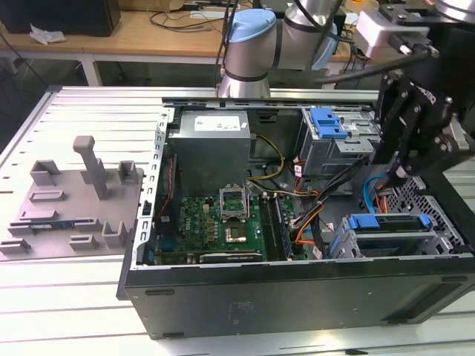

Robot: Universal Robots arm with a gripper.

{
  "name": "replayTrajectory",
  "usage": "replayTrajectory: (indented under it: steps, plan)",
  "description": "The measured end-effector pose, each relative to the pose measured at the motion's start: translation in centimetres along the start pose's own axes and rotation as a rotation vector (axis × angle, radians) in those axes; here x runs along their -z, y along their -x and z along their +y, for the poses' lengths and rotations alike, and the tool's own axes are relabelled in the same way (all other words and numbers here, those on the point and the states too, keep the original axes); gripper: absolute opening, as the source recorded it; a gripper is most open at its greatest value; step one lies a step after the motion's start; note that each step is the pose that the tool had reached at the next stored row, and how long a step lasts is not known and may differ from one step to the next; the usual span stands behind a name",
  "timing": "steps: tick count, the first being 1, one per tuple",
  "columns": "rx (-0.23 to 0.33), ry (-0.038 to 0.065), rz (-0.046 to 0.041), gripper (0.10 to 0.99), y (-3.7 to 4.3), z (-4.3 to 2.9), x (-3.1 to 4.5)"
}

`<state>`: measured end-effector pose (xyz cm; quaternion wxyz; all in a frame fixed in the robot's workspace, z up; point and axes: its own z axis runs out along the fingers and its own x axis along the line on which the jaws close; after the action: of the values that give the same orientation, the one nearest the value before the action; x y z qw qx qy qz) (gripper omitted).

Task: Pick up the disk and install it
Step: 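Insert the first disk wire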

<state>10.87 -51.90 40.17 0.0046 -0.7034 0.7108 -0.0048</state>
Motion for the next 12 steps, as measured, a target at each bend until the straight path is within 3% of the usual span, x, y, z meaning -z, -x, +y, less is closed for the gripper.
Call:
replayTrajectory:
  steps: [1, 5, 8, 9, 11, 12]
  plan:
    - [0.000, 0.000, 0.0004, 0.443, 1.06, -0.28, -0.02]
    - [0.000, 0.000, 0.0005, 0.443, 1.14, -1.88, -0.05]
    - [0.000, 0.000, 0.0005, 0.443, 1.16, -3.69, -0.15]
    - [-0.006, 0.000, 0.0062, 0.443, 1.20, -4.09, -0.22]
    - [-0.010, -0.001, 0.0257, 0.443, 1.30, -4.12, -0.25]
    - [-0.010, -0.003, 0.0479, 0.443, 1.53, -4.12, -0.27]
